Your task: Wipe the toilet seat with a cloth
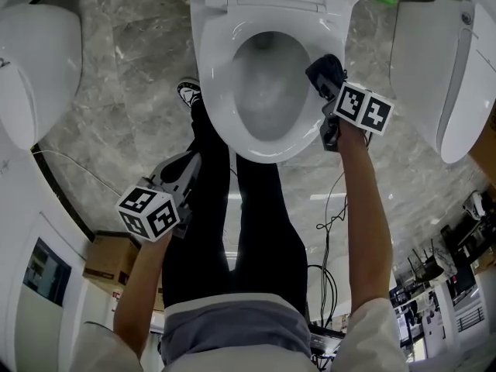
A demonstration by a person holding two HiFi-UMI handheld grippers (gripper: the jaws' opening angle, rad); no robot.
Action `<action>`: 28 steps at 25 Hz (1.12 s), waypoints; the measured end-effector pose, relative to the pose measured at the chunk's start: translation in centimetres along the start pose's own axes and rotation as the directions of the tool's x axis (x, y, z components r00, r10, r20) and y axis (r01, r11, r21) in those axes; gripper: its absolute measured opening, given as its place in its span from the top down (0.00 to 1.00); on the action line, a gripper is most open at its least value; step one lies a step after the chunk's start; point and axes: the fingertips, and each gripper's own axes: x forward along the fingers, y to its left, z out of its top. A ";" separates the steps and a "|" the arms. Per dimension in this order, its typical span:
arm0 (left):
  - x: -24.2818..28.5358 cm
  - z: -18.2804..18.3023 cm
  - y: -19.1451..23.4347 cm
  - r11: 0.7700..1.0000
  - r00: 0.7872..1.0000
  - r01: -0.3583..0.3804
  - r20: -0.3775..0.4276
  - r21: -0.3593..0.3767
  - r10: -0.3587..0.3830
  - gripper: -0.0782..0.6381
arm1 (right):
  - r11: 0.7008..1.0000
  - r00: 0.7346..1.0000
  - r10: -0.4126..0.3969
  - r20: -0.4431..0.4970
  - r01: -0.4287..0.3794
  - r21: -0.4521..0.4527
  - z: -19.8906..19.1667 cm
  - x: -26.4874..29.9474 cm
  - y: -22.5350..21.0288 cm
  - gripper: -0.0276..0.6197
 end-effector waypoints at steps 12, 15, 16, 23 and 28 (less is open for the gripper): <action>-0.7 4.1 1.9 0.999 0.999 0.023 0.036 -0.024 -0.022 0.87 | 0.994 0.998 -0.063 0.020 0.065 -0.089 5.1 3.4 5.2 0.77; -1.1 4.9 2.7 0.999 0.998 0.019 0.056 -0.041 -0.017 0.87 | 0.993 0.998 -0.057 0.031 0.060 -0.105 5.8 4.2 6.9 0.78; -1.3 5.2 2.9 0.999 0.998 0.018 0.063 -0.047 -0.015 0.87 | 0.992 0.998 -0.056 0.029 0.059 -0.109 5.9 4.5 7.6 0.78; -2.3 6.0 3.7 0.998 0.996 0.012 0.089 -0.061 -0.006 0.87 | 0.987 0.996 -0.087 0.006 0.087 -0.136 5.9 5.9 10.3 0.78; -3.0 7.0 3.7 0.999 0.993 0.007 0.121 -0.043 -0.002 0.87 | 0.974 1.000 -0.005 0.022 0.010 -0.226 6.1 6.1 14.0 0.78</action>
